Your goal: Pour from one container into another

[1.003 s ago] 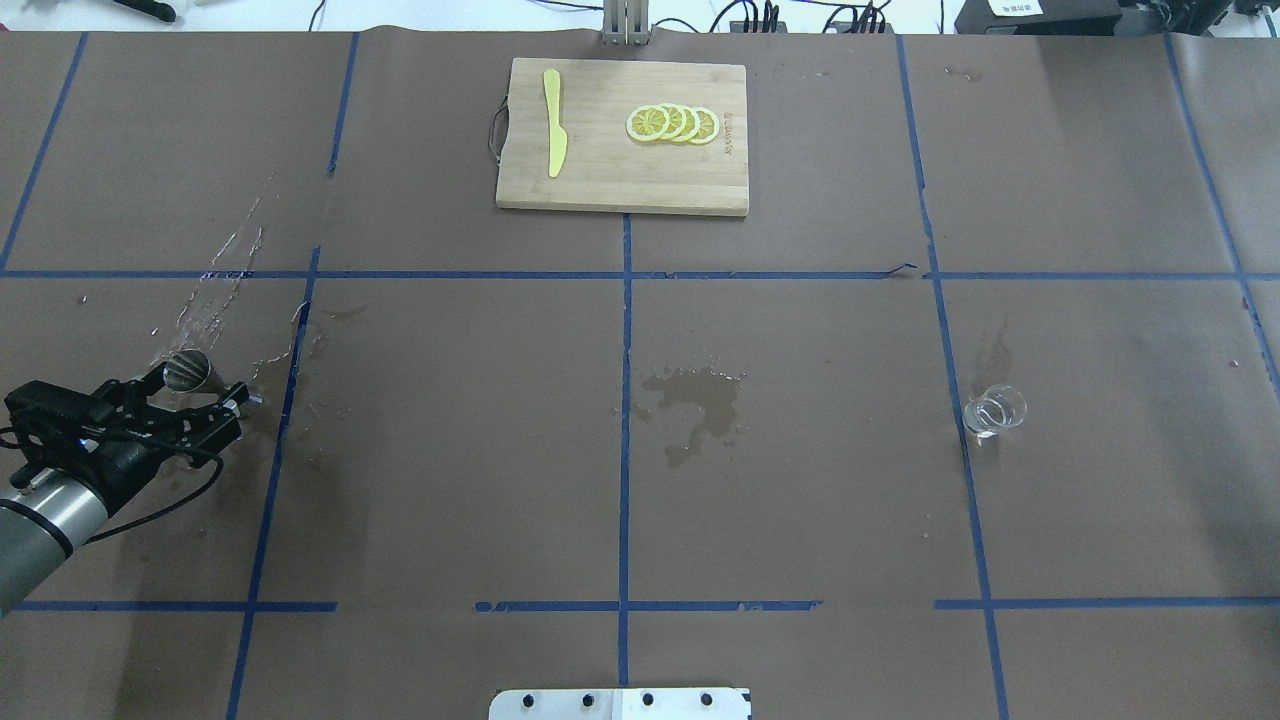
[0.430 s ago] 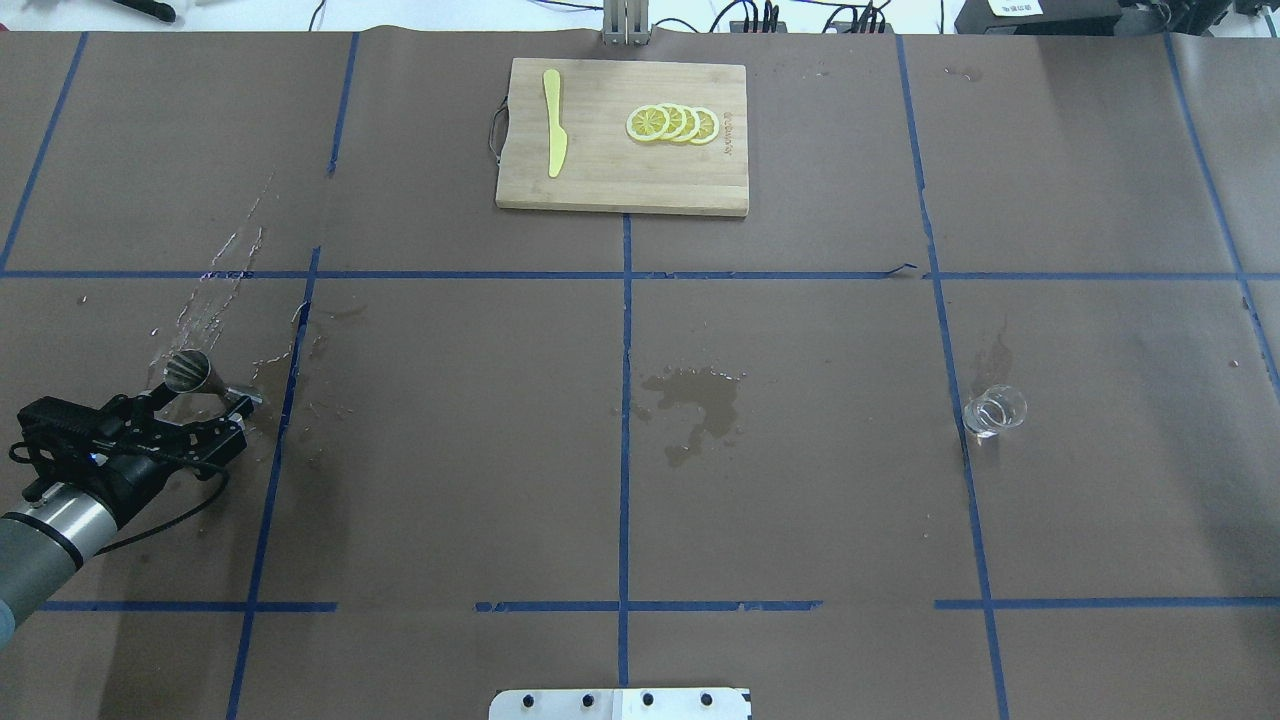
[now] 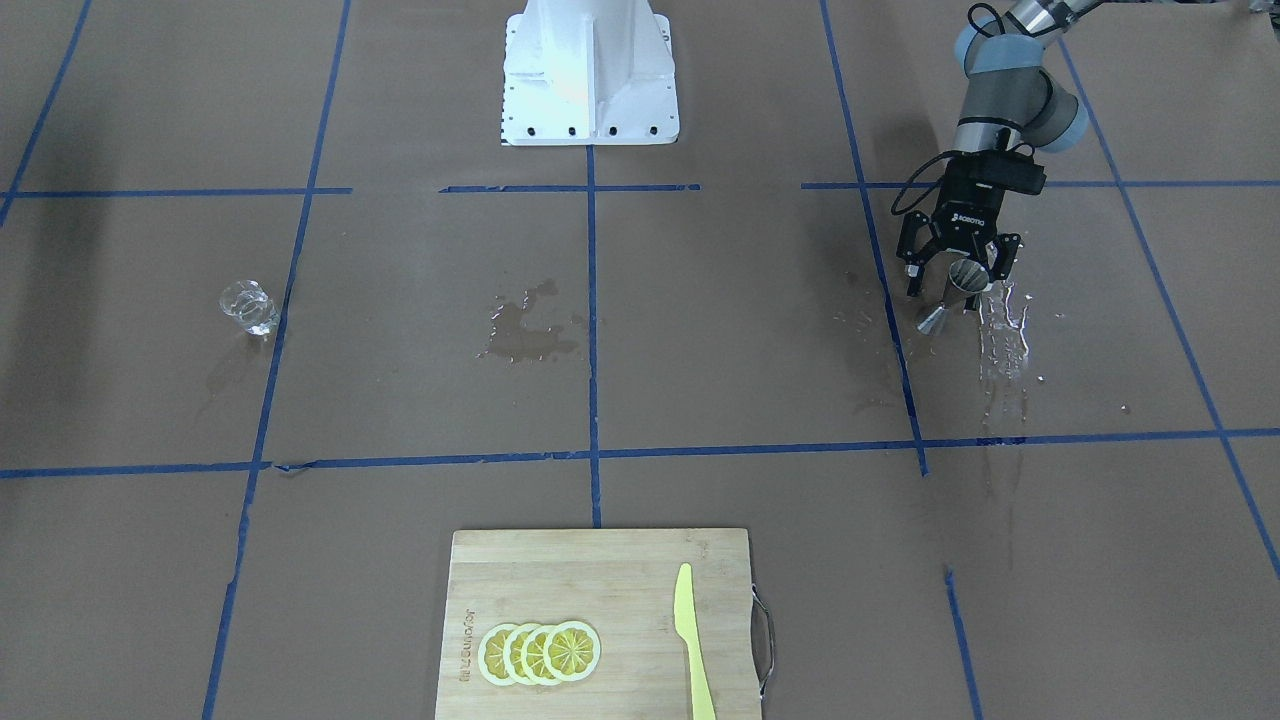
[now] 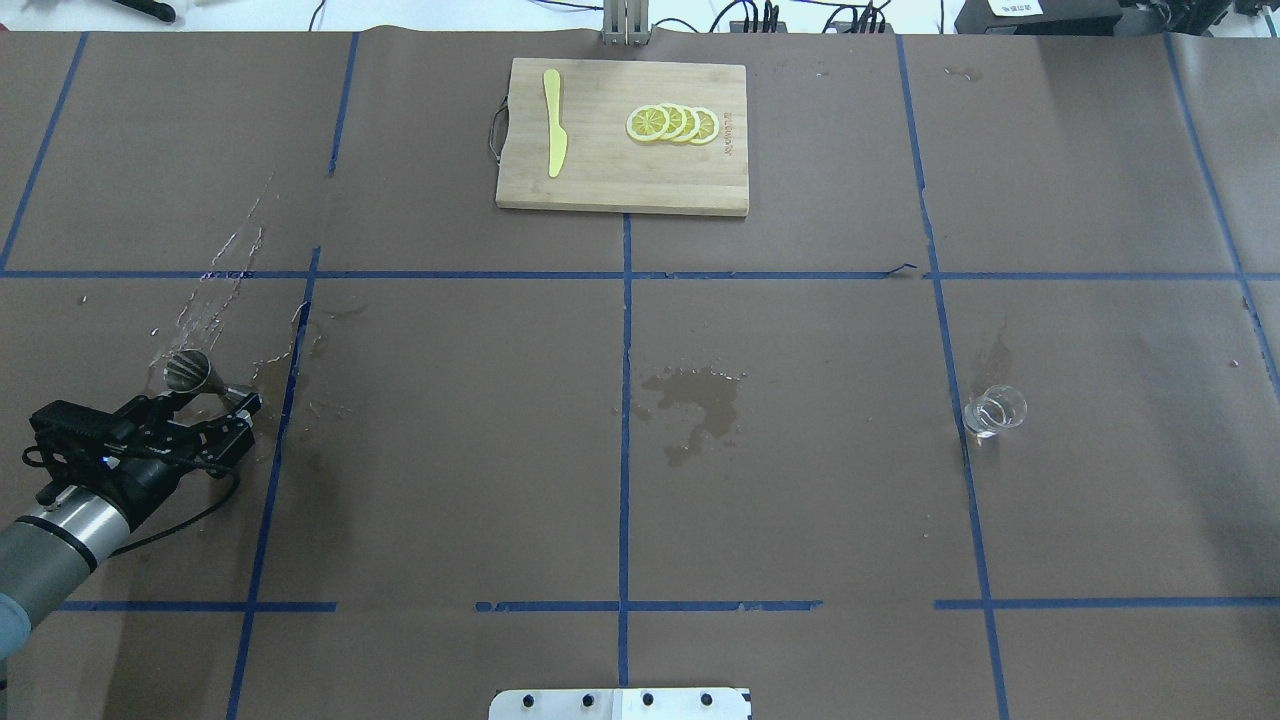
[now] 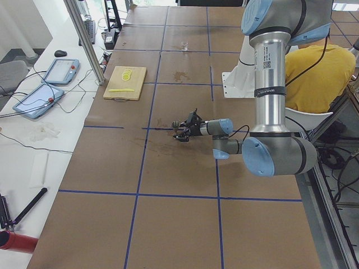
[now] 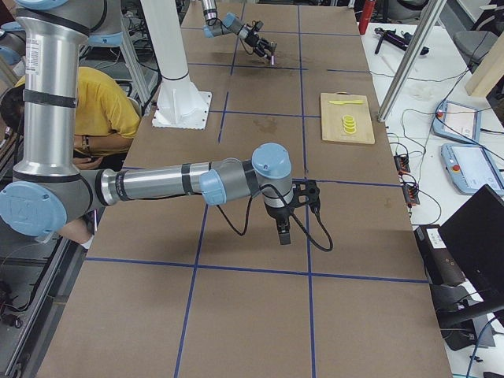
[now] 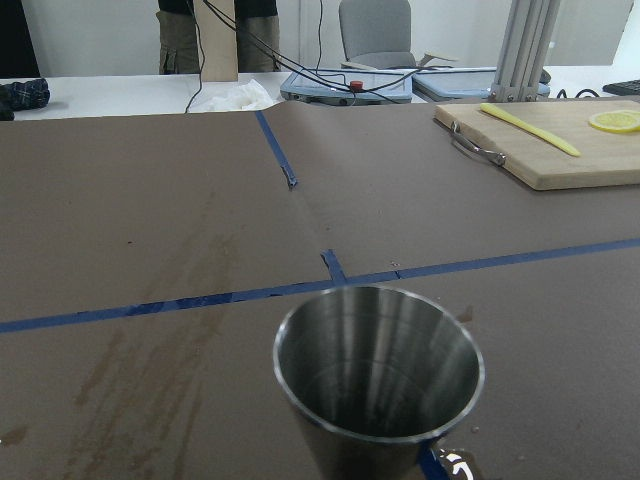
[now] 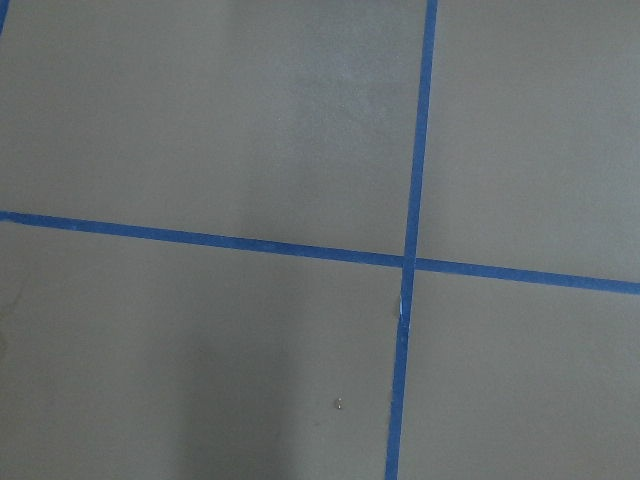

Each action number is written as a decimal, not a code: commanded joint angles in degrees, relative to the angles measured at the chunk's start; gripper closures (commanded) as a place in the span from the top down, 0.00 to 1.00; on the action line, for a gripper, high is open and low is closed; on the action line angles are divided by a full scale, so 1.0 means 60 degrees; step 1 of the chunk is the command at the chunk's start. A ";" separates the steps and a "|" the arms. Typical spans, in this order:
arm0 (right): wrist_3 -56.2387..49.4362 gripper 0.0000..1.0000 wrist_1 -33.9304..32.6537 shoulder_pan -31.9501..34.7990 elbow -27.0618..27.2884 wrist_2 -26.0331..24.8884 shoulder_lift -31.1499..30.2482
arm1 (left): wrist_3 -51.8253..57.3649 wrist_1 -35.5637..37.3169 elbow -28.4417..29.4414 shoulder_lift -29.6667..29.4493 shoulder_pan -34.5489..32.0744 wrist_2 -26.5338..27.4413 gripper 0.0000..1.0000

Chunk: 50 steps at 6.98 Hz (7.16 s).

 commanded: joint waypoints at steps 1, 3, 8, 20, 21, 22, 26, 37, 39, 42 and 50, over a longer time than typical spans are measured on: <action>0.0000 1.00 0.0000 0.0000 0.0000 -0.0001 0.0000 | -0.0001 -0.0358 0.0224 -0.0046 -0.0006 0.0009 0.53; 0.0000 1.00 0.0000 0.0000 0.0000 -0.0001 0.0000 | 0.0013 -0.0580 0.0416 -0.0032 -0.0006 0.0009 0.54; 0.0000 1.00 0.0000 0.0000 0.0000 -0.0001 0.0000 | 0.0013 -0.0610 0.0299 -0.0046 -0.0006 0.0009 0.54; -0.0014 1.00 0.0000 0.0000 0.0000 -0.0001 0.0000 | 0.1368 -0.2217 0.0109 0.0027 -0.0123 0.0332 0.00; -0.0014 1.00 0.0000 0.0000 0.0000 -0.0001 0.0000 | 0.2913 -0.2308 0.0080 -0.0031 -0.0138 0.0317 0.00; 0.0000 1.00 0.0000 0.0000 -0.0014 -0.0016 0.0000 | 0.4364 -0.3469 0.0094 -0.0046 -0.0124 -0.0133 0.00; 0.0000 1.00 0.0000 0.0000 -0.0044 -0.0016 0.0000 | 0.5272 -0.4887 0.0021 -0.0469 -0.0501 -0.3509 0.00; 0.0276 1.00 0.0000 0.0030 0.0087 -0.0045 0.0102 | 0.7983 0.1749 0.1422 -0.7247 -0.3097 -1.0022 0.00; 0.2029 1.00 0.0624 -0.0101 0.0875 0.0042 0.0118 | 0.8011 0.1734 0.1500 -0.7355 -0.3068 -1.0317 0.00; 0.4940 1.00 0.1711 -0.1751 0.2032 -0.0582 -0.0233 | 0.7982 0.1661 0.1412 -0.7327 -0.2907 -1.0303 0.00; 1.2872 1.00 0.2388 -1.1301 0.2932 -1.3024 -0.0498 | 0.7968 0.1632 0.1398 -0.7224 -0.2907 -1.0259 0.00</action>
